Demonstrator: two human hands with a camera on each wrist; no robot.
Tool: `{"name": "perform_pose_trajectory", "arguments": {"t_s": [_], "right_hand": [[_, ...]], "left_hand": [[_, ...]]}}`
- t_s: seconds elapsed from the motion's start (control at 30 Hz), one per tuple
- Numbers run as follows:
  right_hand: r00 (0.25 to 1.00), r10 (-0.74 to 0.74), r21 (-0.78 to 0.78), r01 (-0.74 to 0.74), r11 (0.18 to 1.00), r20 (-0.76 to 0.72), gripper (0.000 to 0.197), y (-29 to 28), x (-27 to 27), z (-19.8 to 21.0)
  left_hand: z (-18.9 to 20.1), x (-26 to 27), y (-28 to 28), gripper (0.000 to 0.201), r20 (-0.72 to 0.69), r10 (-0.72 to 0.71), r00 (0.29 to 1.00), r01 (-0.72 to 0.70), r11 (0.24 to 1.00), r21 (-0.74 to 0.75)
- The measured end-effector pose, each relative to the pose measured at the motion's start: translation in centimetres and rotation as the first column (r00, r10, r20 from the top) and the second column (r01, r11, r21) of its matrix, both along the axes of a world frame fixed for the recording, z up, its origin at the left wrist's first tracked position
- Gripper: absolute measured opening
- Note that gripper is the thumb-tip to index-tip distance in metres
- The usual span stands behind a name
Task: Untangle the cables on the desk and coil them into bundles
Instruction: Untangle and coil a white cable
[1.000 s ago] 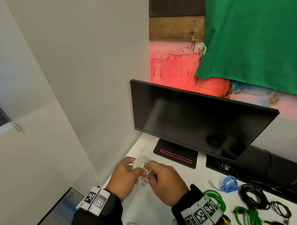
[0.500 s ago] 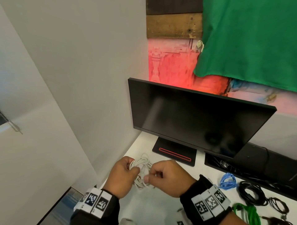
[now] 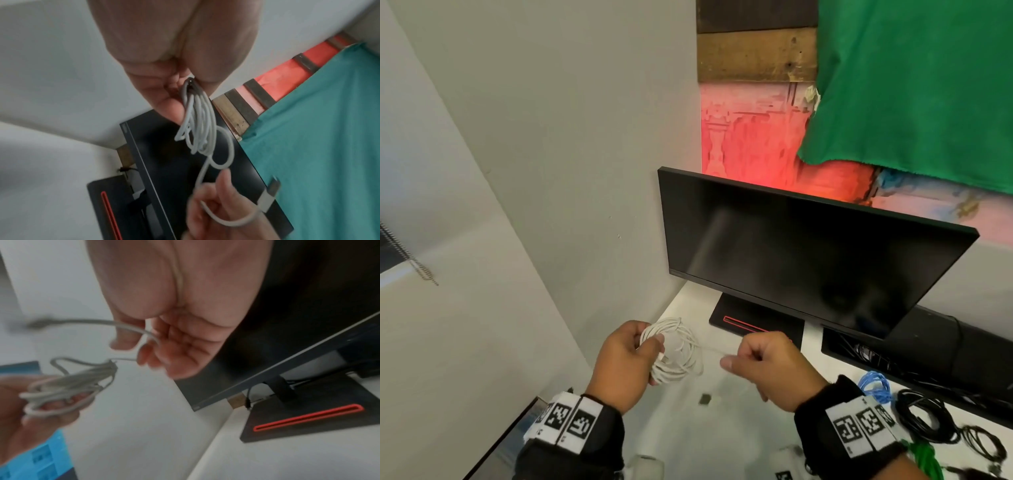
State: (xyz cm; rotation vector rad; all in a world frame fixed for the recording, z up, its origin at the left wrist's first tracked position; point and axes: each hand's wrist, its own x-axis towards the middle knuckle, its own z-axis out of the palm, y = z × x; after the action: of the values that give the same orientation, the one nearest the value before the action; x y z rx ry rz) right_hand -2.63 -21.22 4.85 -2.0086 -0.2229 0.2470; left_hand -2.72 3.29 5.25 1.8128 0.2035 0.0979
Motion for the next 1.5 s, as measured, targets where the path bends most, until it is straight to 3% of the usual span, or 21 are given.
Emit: {"name": "perform_pose_trajectory", "arguments": {"t_s": [0.1, 0.2, 0.27, 0.37, 0.43, 0.5, 0.57, 0.67, 0.77, 0.83, 0.9, 0.97, 1.03, 1.13, 1.23, 1.3, 1.37, 1.43, 1.5], "right_hand": [[0.997, -0.071, -0.069, 0.070, 0.995, -0.007, 0.045, 0.0, 1.2, -0.9], [0.983, 0.116, 0.017, -0.115, 0.993, -0.139, 0.070, 0.2, 1.7, -1.4], [0.957, 0.223, 0.135, -0.200, 0.970, -0.184, 0.069, 0.5, 1.7, -1.7], [0.954, 0.230, 0.267, -0.175, 0.948, -0.192, 0.058, 1.1, 1.7, -2.4], [0.968, 0.177, 0.276, -0.124, 0.953, -0.176, 0.048, 1.7, 1.8, -3.1], [0.988, 0.052, 0.242, -0.015, 0.970, -0.146, 0.030, 2.4, 1.9, -3.6], [0.992, -0.005, 0.238, 0.035, 0.971, -0.126, 0.015, 3.0, 1.7, -3.9], [0.990, 0.009, 0.276, 0.031, 0.961, -0.143, 0.017, 3.1, 1.2, -3.6], [0.976, 0.012, 0.367, 0.071, 0.927, -0.218, 0.026, 2.2, 1.1, -3.0], [0.956, 0.001, 0.473, 0.144, 0.869, -0.294, 0.034, 1.3, 1.2, -3.2], [0.944, -0.014, 0.548, 0.203, 0.812, -0.329, 0.026, 0.4, 1.4, -3.8], [0.971, -0.098, 0.347, 0.171, 0.922, -0.216, 0.024, 0.0, 1.5, -4.3], [0.986, -0.154, 0.156, 0.163, 0.974, -0.067, 0.027, 0.3, 1.4, -4.5], [0.977, -0.213, 0.144, 0.209, 0.967, 0.013, 0.028, 1.2, 1.4, -4.4], [0.970, -0.188, 0.295, 0.228, 0.928, -0.157, 0.017, 1.9, 1.3, -4.3], [0.945, -0.143, 0.366, 0.249, 0.897, -0.294, 0.021, 2.1, 1.1, -4.0], [0.913, -0.094, 0.500, 0.301, 0.812, -0.397, 0.025, 2.1, 1.0, -3.8], [0.887, -0.034, 0.624, 0.351, 0.698, -0.461, 0.030, 2.0, 0.9, -3.7], [0.884, -0.005, 0.666, 0.356, 0.656, -0.468, 0.026, 2.0, 0.8, -3.7]], "left_hand": [[0.0, -0.1, -1.6, 0.002, -0.040, -0.080, 0.996, 0.075, 0.990, -0.117], [-1.0, -0.4, -3.4, 0.007, -0.097, -0.185, 0.978, 0.160, 0.962, -0.219], [-1.8, -0.5, -4.1, 0.009, -0.126, -0.248, 0.961, 0.209, 0.942, -0.263], [-2.8, -0.4, -4.2, 0.011, -0.163, -0.299, 0.940, 0.250, 0.932, -0.264], [-3.2, -0.4, -4.3, 0.013, -0.169, -0.367, 0.915, 0.337, 0.924, -0.181], [-3.7, -0.4, -4.5, 0.014, -0.182, -0.424, 0.887, 0.448, 0.887, 0.113], [-3.7, -0.3, -4.7, 0.017, -0.180, -0.397, 0.900, 0.436, 0.832, 0.343], [-3.2, 0.2, -4.8, 0.028, -0.127, -0.370, 0.920, 0.386, 0.807, 0.446], [-2.5, 0.7, -4.8, 0.026, -0.134, -0.388, 0.912, 0.398, 0.760, 0.514], [-2.1, 1.0, -4.6, 0.017, -0.115, -0.398, 0.910, 0.402, 0.778, 0.483], [-2.1, 1.1, -4.3, 0.016, -0.100, -0.417, 0.904, 0.422, 0.826, 0.373], [-2.2, 0.9, -4.2, 0.014, -0.108, -0.465, 0.879, 0.476, 0.839, 0.263], [-2.3, 0.5, -4.4, 0.014, -0.125, -0.517, 0.847, 0.532, 0.819, 0.216], [-2.6, 0.1, -4.9, 0.021, -0.118, -0.551, 0.826, 0.563, 0.800, 0.205], [-2.9, -0.2, -5.1, 0.024, -0.113, -0.551, 0.827, 0.560, 0.786, 0.264], [-3.2, -0.3, -5.2, 0.028, -0.101, -0.515, 0.852, 0.511, 0.771, 0.380], [-3.4, -0.4, -5.2, 0.025, -0.088, -0.467, 0.880, 0.456, 0.777, 0.435], [-3.6, -0.5, -5.0, 0.020, -0.103, -0.437, 0.893, 0.440, 0.807, 0.394], [-3.8, -0.5, -5.0, 0.020, -0.111, -0.426, 0.898, 0.439, 0.842, 0.315]]}}
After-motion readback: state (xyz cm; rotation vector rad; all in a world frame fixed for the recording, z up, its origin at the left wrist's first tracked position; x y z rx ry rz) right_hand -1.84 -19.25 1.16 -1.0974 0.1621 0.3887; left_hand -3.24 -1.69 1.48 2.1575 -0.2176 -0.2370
